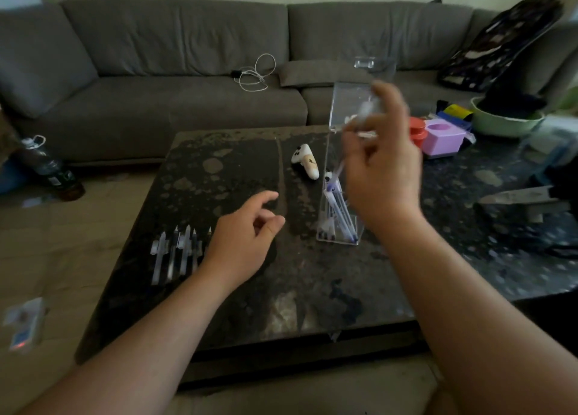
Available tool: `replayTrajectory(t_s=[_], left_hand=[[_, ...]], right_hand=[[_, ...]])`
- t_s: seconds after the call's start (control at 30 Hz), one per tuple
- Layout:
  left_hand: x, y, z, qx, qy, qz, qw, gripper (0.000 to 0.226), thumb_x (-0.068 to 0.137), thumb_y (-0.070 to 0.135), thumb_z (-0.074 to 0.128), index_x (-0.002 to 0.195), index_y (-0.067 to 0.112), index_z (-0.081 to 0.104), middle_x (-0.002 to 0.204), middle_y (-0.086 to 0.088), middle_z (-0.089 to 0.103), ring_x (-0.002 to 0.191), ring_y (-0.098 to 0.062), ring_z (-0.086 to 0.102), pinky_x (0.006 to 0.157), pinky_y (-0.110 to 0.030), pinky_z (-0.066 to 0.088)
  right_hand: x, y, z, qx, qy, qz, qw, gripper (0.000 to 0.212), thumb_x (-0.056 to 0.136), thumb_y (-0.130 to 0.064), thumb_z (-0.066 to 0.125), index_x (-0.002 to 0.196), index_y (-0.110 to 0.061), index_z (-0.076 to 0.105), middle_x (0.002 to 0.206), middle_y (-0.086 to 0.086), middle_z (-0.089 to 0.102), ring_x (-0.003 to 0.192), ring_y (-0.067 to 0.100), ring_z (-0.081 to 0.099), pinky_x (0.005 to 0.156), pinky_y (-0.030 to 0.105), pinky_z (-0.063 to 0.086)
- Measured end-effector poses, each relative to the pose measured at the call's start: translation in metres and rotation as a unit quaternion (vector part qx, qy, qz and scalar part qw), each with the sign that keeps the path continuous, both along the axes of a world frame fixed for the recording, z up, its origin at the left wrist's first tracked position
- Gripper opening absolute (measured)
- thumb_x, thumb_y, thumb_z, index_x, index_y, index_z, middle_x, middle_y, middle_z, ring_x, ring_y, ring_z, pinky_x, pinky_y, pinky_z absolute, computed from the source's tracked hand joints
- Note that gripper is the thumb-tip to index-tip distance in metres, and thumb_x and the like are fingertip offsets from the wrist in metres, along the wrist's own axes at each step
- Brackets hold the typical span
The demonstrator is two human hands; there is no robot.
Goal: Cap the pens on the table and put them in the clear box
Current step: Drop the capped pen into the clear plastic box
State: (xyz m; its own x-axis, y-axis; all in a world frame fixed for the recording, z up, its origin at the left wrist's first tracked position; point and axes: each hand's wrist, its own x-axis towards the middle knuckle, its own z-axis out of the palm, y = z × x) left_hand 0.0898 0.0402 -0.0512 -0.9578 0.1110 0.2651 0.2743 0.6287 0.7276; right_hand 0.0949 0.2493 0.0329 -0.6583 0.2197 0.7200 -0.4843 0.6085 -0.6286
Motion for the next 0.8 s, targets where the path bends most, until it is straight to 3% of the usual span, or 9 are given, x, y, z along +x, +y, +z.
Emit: replayTrajectory(t_s=[0.13, 0.17, 0.3, 0.43, 0.5, 0.57, 0.6, 0.67, 0.8], left_hand=[[0.002, 0.008, -0.004, -0.022, -0.002, -0.017, 1.0, 0.039, 0.102, 0.039, 0.061, 0.141, 0.038, 0.055, 0.096, 0.025, 0.07, 0.091, 0.014, 0.058, 0.077, -0.003, 0.04], [0.003, 0.009, -0.006, -0.023, 0.001, -0.023, 0.999, 0.038, 0.102, 0.039, 0.062, 0.14, 0.038, 0.057, 0.095, 0.025, 0.07, 0.091, 0.013, 0.059, 0.083, -0.005, 0.044], [0.002, 0.012, -0.015, -0.048, 0.011, -0.035, 0.998, 0.025, 0.099, 0.043, 0.062, 0.123, 0.044, 0.067, 0.099, 0.033, 0.067, 0.101, 0.004, 0.063, 0.1, -0.046, 0.052], [0.0, 0.018, -0.019, -0.068, 0.018, -0.043, 0.997, 0.017, 0.098, 0.037, 0.065, 0.111, 0.044, 0.074, 0.102, 0.032, 0.063, 0.106, 0.006, 0.06, 0.102, -0.04, 0.052], [0.0, 0.021, -0.018, -0.074, 0.015, -0.046, 0.996, 0.017, 0.097, 0.046, 0.061, 0.109, 0.052, 0.071, 0.104, 0.033, 0.064, 0.108, 0.005, 0.06, 0.106, -0.046, 0.049], [0.0, 0.024, -0.018, -0.083, 0.018, -0.039, 0.996, 0.018, 0.096, 0.055, 0.055, 0.108, 0.06, 0.066, 0.11, 0.033, 0.065, 0.111, 0.006, 0.057, 0.113, -0.054, 0.039], [0.0, 0.025, -0.018, -0.084, 0.016, -0.039, 0.996, 0.017, 0.097, 0.051, 0.057, 0.11, 0.057, 0.068, 0.113, 0.031, 0.066, 0.111, 0.008, 0.055, 0.116, -0.047, 0.035], [0.001, 0.025, -0.015, -0.092, 0.02, -0.046, 0.994, 0.018, 0.1, 0.039, 0.061, 0.114, 0.047, 0.071, 0.116, 0.025, 0.068, 0.109, 0.008, 0.054, 0.112, -0.026, 0.037], [-0.008, 0.007, -0.006, -0.175, 0.077, 0.038, 0.981, 0.022, 0.099, 0.029, 0.063, 0.114, 0.041, 0.073, 0.11, 0.018, 0.071, 0.105, -0.01, 0.058, 0.094, -0.038, 0.05]], right_hand=[[-0.003, 0.035, -0.008, -0.009, 0.041, -0.084, 0.996, 0.04, 0.101, -0.017, 0.061, 0.131, -0.035, 0.041, 0.105, -0.009, 0.071, 0.072, 0.0, 0.064, 0.068, 0.008, 0.043], [-0.005, 0.04, -0.015, 0.02, 0.028, -0.097, 0.995, 0.035, 0.102, -0.019, 0.061, 0.13, -0.033, 0.044, 0.103, -0.01, 0.069, 0.073, 0.003, 0.062, 0.069, 0.013, 0.045], [-0.019, 0.047, -0.044, 0.14, -0.054, -0.064, 0.987, 0.02, 0.103, -0.022, 0.061, 0.122, -0.022, 0.057, 0.1, -0.002, 0.073, 0.083, 0.024, 0.069, 0.071, 0.046, 0.058], [-0.023, 0.047, -0.052, 0.292, -0.123, -0.066, 0.946, 0.013, 0.099, -0.034, 0.062, 0.105, -0.026, 0.07, 0.087, -0.01, 0.067, 0.102, 0.024, 0.055, 0.079, 0.042, 0.043], [-0.021, 0.045, -0.051, 0.311, -0.152, -0.087, 0.934, 0.016, 0.099, -0.041, 0.06, 0.099, -0.03, 0.071, 0.087, -0.016, 0.063, 0.108, 0.024, 0.05, 0.08, 0.04, 0.03], [-0.021, 0.041, -0.053, 0.321, -0.166, -0.1, 0.927, 0.024, 0.099, -0.049, 0.056, 0.096, -0.033, 0.073, 0.09, -0.017, 0.066, 0.106, 0.023, 0.049, 0.079, 0.04, 0.029], [-0.02, 0.038, -0.054, 0.328, -0.161, -0.099, 0.926, 0.028, 0.099, -0.052, 0.055, 0.095, -0.033, 0.076, 0.093, -0.016, 0.069, 0.104, 0.024, 0.049, 0.079, 0.04, 0.03], [-0.017, 0.033, -0.055, 0.335, -0.152, -0.093, 0.925, 0.026, 0.099, -0.05, 0.057, 0.1, -0.035, 0.078, 0.104, -0.013, 0.071, 0.103, 0.028, 0.05, 0.079, 0.04, 0.032], [-0.015, 0.021, -0.049, 0.308, -0.114, -0.101, 0.939, 0.029, 0.098, -0.033, 0.061, 0.126, -0.031, 0.069, 0.116, -0.001, 0.063, 0.104, 0.029, 0.051, 0.081, 0.041, 0.04]])
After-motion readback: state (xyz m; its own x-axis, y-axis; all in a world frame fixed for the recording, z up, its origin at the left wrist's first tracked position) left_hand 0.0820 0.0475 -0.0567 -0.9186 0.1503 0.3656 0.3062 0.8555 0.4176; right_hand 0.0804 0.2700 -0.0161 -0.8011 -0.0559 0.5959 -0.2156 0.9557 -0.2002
